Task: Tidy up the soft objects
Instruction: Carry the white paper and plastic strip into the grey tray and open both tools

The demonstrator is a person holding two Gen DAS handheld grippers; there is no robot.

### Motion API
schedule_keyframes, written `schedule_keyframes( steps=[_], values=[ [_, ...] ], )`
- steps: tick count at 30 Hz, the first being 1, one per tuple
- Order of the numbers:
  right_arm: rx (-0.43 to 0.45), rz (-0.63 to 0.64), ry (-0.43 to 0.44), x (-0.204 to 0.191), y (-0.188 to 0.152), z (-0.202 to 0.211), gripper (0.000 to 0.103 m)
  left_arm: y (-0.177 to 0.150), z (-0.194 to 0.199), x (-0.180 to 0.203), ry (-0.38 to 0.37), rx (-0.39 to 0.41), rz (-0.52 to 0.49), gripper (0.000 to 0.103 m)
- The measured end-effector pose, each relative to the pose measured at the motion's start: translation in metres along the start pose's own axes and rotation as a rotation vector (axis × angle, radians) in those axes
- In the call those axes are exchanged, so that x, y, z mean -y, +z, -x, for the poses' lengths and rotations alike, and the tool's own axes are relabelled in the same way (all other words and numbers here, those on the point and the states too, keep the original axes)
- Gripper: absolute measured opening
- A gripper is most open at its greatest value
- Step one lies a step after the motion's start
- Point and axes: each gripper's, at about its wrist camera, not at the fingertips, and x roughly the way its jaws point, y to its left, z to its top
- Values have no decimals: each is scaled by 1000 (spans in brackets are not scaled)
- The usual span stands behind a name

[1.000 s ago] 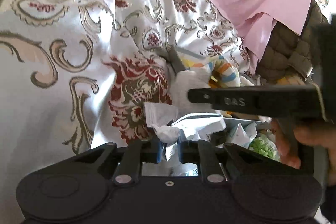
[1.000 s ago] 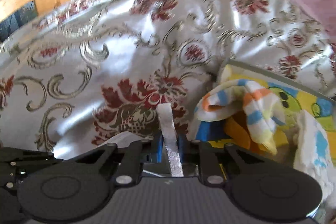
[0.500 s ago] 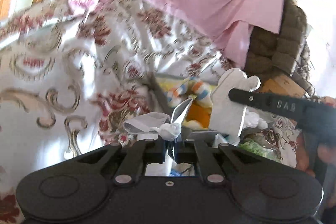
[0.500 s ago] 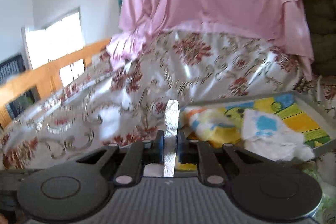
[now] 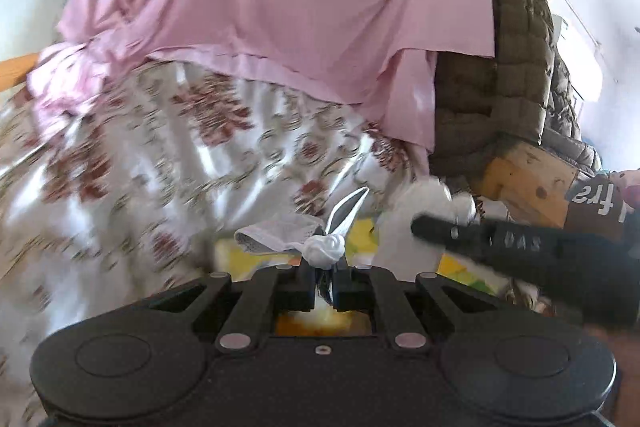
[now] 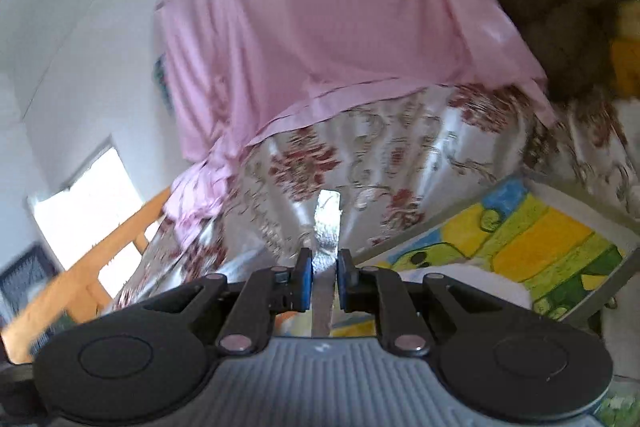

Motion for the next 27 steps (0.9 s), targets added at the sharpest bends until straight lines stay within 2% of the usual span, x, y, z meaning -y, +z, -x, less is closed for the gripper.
schedule_keyframes(
  steps=[5,9,16,18,22,24,25,27],
  values=[
    [20,-173,-67,60,10,-11,14,17,-60,26,4,-40,-24,7],
    [-1,-228,-96,90,7,-20,15,12,-93,39,15,-94,-41,7],
    [-43,-202,-141,100,-3,-24,18,-4,-113,46,34,-164,-68,10],
    [-52,-192,-168,99,-3,-23,26,-5,-115,46,40,-181,-58,13],
    [-68,-183,-191,99,-2,-23,27,-5,-114,48,58,-201,-59,17],
    [-75,-176,-200,98,-1,-22,29,-4,-113,52,79,-213,-74,25],
    [-78,-172,-202,98,-1,-22,31,-4,-112,54,89,-218,-81,28],
    [-87,-153,-220,96,-1,-21,53,-2,-110,56,100,-219,-86,39]
  ],
)
